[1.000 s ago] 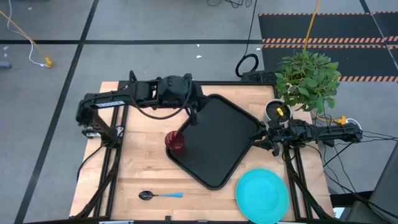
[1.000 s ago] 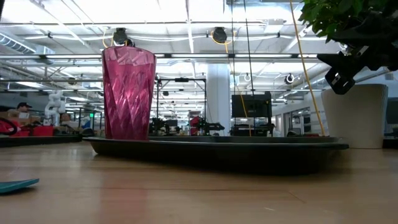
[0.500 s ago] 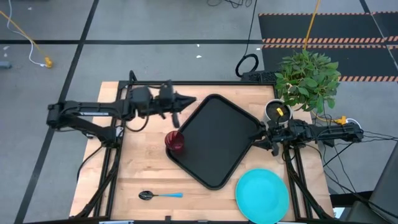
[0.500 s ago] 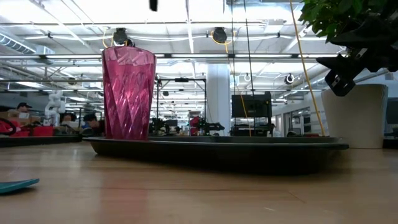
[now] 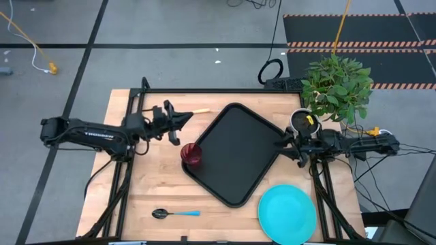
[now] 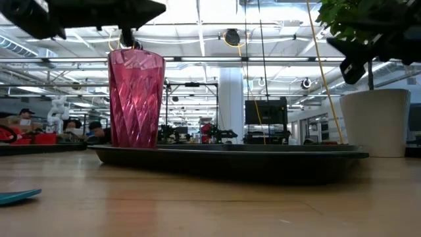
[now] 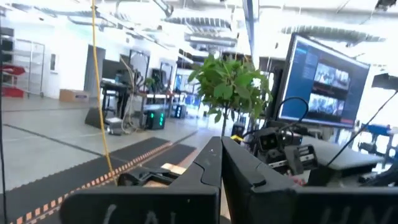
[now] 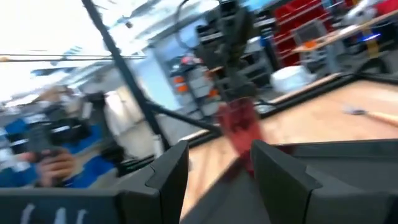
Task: Pick and place plate/cup/fork/spoon on tray
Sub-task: Put the blue plate on the black serving tray
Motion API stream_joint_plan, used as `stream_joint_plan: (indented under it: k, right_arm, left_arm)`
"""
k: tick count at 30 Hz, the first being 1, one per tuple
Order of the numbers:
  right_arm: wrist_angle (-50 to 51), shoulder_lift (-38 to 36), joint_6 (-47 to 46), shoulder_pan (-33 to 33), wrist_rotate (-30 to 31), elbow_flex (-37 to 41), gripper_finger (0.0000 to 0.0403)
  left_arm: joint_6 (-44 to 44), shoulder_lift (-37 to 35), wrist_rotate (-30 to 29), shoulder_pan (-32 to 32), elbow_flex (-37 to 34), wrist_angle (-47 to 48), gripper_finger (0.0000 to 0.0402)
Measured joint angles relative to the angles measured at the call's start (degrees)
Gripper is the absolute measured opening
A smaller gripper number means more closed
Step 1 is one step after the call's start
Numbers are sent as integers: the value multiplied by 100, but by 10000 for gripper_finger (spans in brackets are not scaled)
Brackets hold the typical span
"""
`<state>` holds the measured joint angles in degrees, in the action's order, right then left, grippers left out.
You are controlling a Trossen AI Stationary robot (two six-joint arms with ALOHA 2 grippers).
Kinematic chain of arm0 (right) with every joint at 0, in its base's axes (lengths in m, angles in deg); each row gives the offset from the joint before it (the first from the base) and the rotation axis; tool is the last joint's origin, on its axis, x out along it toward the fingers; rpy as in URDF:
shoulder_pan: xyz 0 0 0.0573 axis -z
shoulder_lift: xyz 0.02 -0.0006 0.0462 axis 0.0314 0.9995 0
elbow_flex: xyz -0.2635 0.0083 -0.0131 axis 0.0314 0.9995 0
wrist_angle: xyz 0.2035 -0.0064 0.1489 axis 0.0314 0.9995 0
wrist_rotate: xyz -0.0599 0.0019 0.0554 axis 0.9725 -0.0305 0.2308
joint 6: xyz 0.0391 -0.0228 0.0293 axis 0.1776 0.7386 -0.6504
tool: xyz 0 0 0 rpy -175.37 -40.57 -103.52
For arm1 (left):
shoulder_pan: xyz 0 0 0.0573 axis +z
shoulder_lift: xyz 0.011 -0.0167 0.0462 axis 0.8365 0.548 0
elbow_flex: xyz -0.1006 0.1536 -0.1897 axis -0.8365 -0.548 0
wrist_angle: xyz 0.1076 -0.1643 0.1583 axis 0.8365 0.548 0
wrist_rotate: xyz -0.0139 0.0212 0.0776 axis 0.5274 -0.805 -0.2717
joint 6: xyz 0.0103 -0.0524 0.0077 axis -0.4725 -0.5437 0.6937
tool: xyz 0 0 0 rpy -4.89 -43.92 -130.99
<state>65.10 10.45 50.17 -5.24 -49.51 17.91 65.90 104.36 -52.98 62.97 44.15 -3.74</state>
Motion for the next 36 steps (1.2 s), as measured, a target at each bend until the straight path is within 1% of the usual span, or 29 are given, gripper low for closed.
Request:
stream_joint_plan:
  k: [2,5,9,14,18,22,24,27,33,36]
  right_arm:
    - [-5,158,160,0,221,-103,169]
    - [54,517,430,0,456,-294,169]
    - [-49,1183,793,2,610,-829,169]
    - [139,2404,1216,0,614,-1687,169]
    - [687,3423,1270,-43,588,-2434,169]
    - [1222,4350,1202,-337,627,-3030,169]
    - [1421,4776,1047,-521,751,-3287,169]
    - [2208,5324,625,-734,763,-3661,169]
    - [4412,6266,-534,-1272,716,-4553,169]
    - [5193,6632,-1100,-1606,402,-4911,169]
  left_arm:
    - [-2,-11,-2,0,-210,-243,3]
    - [-17,-22,0,0,-433,-348,3]
    - [26,-22,-7,-33,-663,-390,3]
    - [124,-22,-7,-9,-824,-437,3]
    - [224,-22,0,-11,-822,-437,3]
    - [412,-23,8,-11,-822,-416,3]
    - [492,-22,7,-11,-822,-335,3]
    - [590,-22,4,0,-822,-140,3]
    - [632,-22,1,83,-822,-90,3]
    - [626,-41,4,85,-822,-88,3]
